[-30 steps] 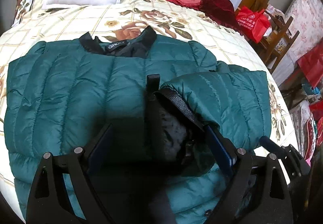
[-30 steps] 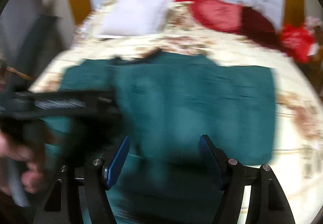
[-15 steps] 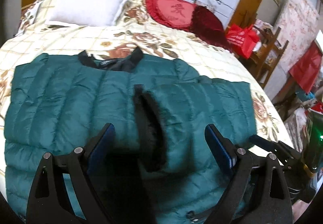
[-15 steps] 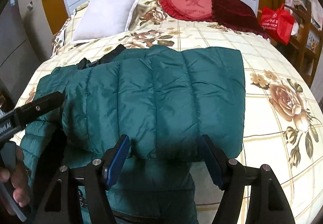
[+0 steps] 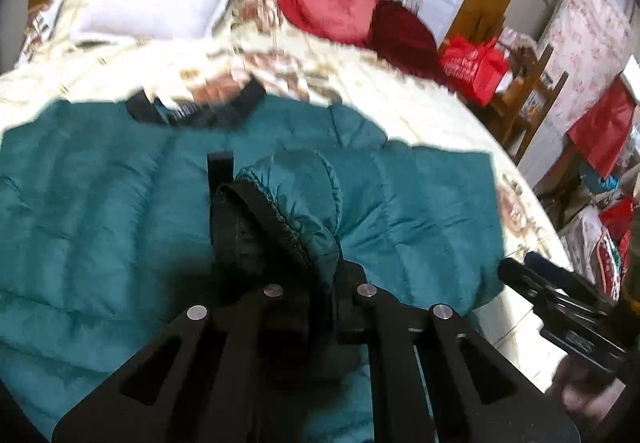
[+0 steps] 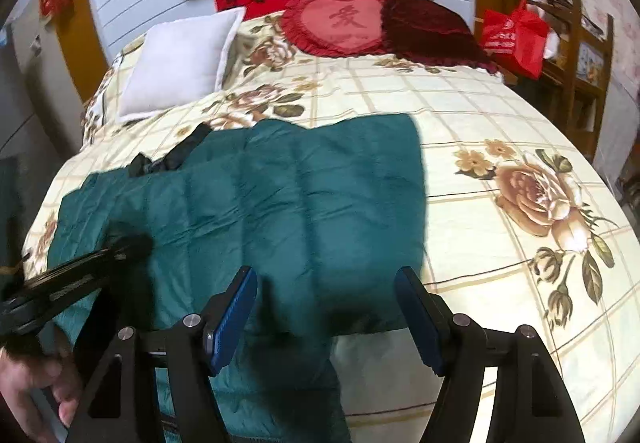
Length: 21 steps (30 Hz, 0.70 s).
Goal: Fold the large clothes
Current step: 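Grasp the jacket side edge with the left gripper and fold it inward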
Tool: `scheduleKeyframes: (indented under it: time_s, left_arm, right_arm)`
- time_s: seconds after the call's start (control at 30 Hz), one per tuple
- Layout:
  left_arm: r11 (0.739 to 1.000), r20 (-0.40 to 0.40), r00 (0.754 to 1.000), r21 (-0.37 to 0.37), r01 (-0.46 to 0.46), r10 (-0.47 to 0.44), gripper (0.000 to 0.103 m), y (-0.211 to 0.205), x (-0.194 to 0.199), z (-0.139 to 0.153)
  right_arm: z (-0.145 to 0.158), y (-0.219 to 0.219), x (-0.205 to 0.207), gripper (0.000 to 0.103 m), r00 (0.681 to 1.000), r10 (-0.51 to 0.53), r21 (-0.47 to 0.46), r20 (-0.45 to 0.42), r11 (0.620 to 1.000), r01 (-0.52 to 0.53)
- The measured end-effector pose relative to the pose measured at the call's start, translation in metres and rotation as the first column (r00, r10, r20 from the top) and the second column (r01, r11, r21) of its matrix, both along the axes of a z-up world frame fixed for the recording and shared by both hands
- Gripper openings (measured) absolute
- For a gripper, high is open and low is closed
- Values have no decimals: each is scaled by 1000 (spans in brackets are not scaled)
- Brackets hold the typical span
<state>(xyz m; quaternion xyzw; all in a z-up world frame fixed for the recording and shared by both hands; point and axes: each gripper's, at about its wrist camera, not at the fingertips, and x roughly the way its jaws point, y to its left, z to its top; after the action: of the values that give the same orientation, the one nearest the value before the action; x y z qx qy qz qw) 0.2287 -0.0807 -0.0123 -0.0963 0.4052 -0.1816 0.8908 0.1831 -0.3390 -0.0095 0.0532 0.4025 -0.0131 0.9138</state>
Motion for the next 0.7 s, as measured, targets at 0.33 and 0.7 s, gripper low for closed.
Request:
scheduleKeyframes:
  time_s: [0.33,0.7]
  left_arm:
    - [995,134,986,8,-98,96,5,128,-42,70]
    - [991,-78,988,26,-129,131,7,197,-41,-9]
  right_arm:
    - [5,-17,-2,69,997,-69,30,23,997,68]
    - [6,8,3,69,999,-26,-12,45,1000,26]
